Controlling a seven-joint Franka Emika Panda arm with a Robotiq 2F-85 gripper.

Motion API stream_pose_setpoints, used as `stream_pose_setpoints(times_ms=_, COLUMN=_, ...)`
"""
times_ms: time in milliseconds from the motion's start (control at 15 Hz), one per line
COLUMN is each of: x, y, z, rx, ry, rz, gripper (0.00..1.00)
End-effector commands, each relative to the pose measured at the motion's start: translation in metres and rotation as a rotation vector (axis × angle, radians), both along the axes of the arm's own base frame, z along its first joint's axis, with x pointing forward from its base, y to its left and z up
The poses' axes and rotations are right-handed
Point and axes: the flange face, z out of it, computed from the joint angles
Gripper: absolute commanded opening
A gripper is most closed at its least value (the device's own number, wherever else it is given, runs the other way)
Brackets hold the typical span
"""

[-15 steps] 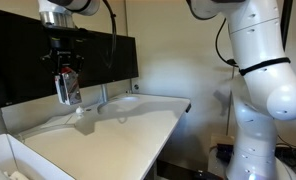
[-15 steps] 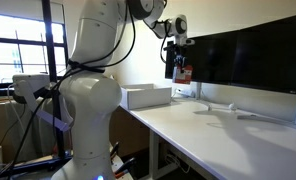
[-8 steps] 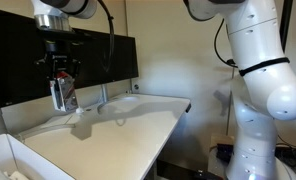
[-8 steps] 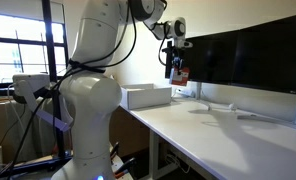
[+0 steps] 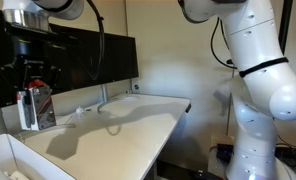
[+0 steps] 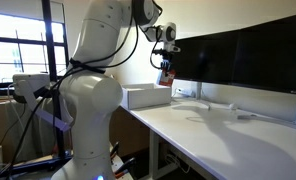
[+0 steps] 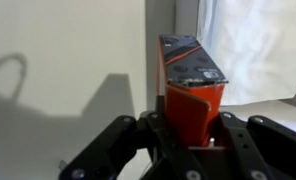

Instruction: Put the small box into the white box

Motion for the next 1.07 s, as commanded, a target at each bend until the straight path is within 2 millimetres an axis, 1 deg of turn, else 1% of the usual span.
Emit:
stream_pose_setpoints(times_ms=0, x=-0.017, y=0.027, z=0.029, rx=0.039, ry=-0.056, rz=0.118, gripper=0.12)
stream_pose_setpoints(times_ms=200, x=-0.031, y=0.053, z=0.047, rx=0.069, ry=-0.097, rz=0.198, gripper=0.12)
stream_pose_setpoints(times_ms=333, x=-0.039, y=0.067, z=0.052, rx=0.087, ry=-0.116, rz=0.233, gripper=0.12)
stream_pose_setpoints(times_ms=733, x=-0.058, y=0.106, z=0.046, rx=0.165, ry=-0.075, rz=0.311, gripper=0.12)
stream_pose_setpoints(times_ms=1000, x=-0.072, y=0.124, z=0.039, rx=0.168, ry=-0.043, rz=0.381, gripper=0.12)
